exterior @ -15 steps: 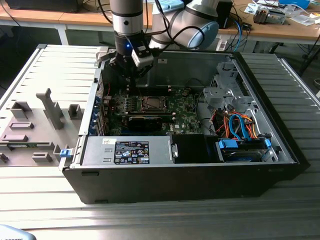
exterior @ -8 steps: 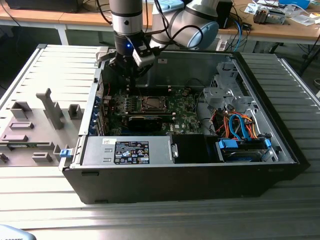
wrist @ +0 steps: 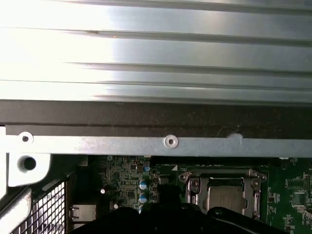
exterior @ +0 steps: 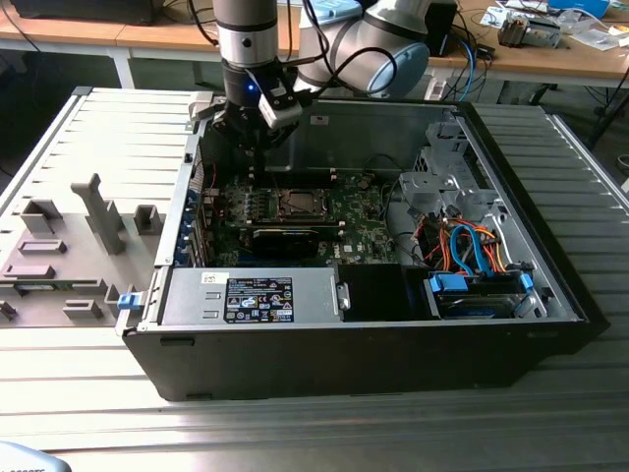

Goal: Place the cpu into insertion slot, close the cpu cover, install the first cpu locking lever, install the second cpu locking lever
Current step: 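Install the first cpu locking lever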

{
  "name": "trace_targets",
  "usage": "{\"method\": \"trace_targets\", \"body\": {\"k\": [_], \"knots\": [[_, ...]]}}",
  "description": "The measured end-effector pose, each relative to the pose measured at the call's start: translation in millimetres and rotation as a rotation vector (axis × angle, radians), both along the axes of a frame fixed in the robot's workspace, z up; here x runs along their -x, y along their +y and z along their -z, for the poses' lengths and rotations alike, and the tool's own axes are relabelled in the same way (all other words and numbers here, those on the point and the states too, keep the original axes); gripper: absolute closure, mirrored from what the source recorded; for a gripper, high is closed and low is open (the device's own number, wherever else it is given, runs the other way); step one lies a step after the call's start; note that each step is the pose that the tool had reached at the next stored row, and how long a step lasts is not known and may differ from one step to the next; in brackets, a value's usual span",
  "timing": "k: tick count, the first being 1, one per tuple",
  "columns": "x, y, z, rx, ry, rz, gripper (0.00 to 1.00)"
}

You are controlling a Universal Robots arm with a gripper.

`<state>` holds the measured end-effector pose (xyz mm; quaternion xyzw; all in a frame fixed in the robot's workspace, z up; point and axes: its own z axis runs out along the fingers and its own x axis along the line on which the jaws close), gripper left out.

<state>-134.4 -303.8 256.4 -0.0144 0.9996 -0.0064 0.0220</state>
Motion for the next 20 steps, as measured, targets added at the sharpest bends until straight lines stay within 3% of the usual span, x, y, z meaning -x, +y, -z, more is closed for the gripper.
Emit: {"method": "trace_targets", "body": {"k": [9,20], "knots": [[-10.7,0.1,0.1,-0.0004,0.0009,0.0,0.89],[-14.3,-0.6,0.1,-0.0004,0.0015,0.0,0.89]]}}
